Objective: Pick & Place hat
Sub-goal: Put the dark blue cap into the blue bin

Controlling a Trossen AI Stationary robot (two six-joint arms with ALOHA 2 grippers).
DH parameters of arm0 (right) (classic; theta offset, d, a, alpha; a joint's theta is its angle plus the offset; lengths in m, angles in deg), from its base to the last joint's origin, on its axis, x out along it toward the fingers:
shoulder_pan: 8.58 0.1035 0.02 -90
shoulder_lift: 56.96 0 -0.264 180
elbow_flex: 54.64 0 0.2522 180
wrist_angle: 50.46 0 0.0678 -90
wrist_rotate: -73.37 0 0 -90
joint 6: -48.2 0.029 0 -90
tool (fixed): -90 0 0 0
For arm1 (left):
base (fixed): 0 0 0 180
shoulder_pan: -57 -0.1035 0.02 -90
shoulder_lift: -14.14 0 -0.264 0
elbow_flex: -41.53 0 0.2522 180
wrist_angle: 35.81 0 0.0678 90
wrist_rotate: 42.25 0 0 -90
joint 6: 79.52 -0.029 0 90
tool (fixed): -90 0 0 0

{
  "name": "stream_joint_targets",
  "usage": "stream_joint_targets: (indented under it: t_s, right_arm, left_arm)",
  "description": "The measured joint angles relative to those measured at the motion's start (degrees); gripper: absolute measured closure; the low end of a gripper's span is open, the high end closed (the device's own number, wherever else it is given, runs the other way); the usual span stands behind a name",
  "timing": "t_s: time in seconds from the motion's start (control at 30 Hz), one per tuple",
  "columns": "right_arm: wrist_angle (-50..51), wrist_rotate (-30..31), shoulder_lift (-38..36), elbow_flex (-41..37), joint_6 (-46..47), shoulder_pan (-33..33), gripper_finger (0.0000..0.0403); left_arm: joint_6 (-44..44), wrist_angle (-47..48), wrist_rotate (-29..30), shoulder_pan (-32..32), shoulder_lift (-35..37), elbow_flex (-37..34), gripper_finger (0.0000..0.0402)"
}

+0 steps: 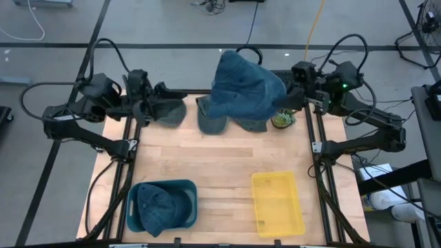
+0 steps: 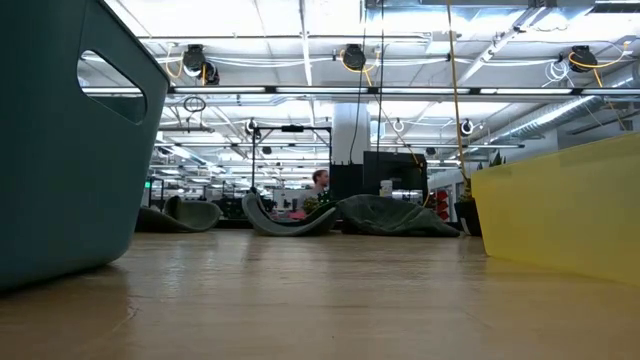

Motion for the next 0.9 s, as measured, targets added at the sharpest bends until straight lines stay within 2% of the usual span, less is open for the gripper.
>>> stream_joint_targets:
  t_s: [0.13,0.33,0.73,0.9]
  right_arm:
    - [1.19,-2.53,0.33,-0.01,-2.02,0.08,0.0403]
    - [2.83,-2.42,0.61,-0.01,-6.00,1.58,0.0403]
    - [2.96,-2.09,2.85,-0.01,-8.27,5.55,0.0403]
    - [2.87,-1.98,3.61,-0.01,-8.27,5.70,0.0403]
  left_arm:
    - [7.71,0.51,-3.92,-1.61,-0.01,0.00,0.0105]
    - [16.48,1.81,-8.94,-4.30,-0.52,0.00,0.0074]
    - [17.87,2.45,-11.76,-6.71,-2.92,-0.04,0.0086]
    - [17.92,-2.01,-13.77,-6.71,-4.55,-0.02,0.0083]
